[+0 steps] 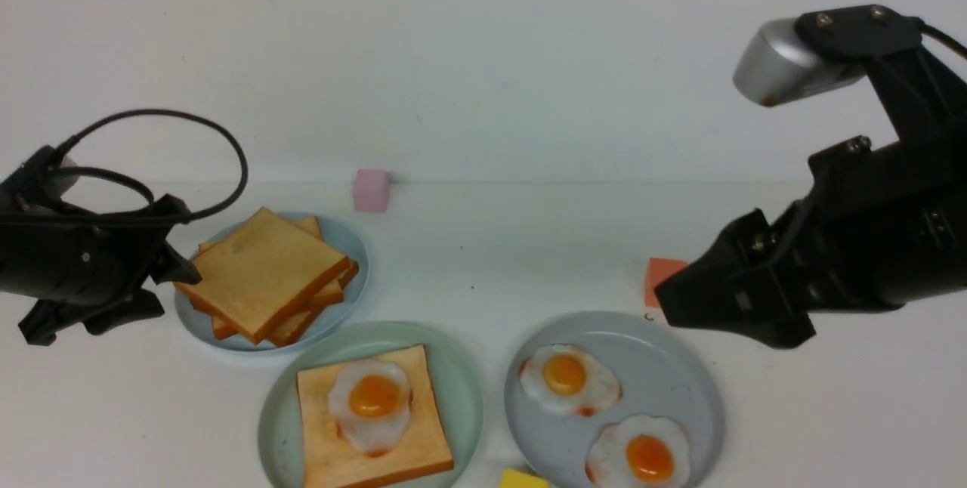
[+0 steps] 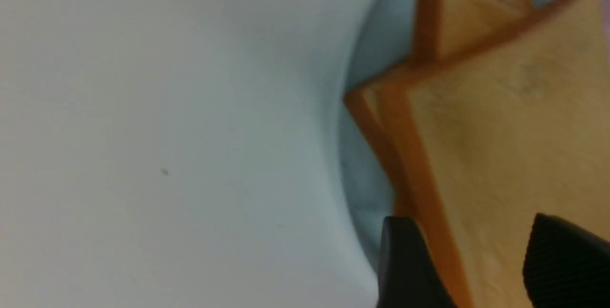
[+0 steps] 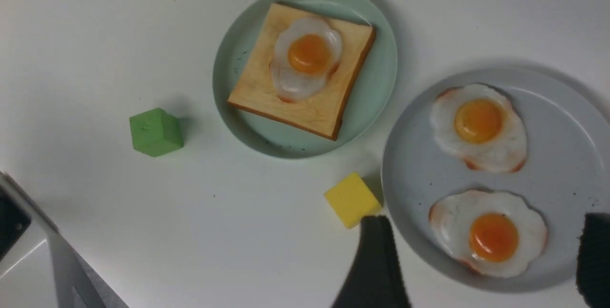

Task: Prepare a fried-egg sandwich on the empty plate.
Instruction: Use the left arm to grab a slice of bread

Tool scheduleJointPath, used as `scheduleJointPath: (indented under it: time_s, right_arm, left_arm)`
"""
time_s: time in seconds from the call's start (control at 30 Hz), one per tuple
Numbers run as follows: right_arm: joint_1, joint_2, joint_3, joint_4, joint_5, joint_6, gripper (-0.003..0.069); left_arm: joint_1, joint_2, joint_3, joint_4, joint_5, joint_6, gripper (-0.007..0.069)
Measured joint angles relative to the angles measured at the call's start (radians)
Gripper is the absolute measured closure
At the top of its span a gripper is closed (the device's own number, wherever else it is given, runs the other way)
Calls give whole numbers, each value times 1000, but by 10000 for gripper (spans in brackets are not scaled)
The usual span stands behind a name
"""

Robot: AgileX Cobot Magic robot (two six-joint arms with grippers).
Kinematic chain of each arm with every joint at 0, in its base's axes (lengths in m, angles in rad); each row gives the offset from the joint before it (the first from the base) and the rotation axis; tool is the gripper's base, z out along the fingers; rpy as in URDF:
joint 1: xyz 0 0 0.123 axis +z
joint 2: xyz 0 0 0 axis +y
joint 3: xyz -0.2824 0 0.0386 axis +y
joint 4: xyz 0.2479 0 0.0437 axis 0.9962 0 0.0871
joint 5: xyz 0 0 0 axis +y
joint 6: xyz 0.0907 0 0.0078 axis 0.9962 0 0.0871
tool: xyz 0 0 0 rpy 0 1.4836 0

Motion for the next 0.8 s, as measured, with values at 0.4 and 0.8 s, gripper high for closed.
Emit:
scheduleJointPath:
  time_s: [0.4,0.8]
  right_arm:
    - [0,-2,0,-42,2,-13,120]
    - [0,-4,0,-58,-2,-12,120]
  left_arm:
    - [0,82,-1,-111,-85,84,274]
    - [0,86,-1,-441,-72,426,278]
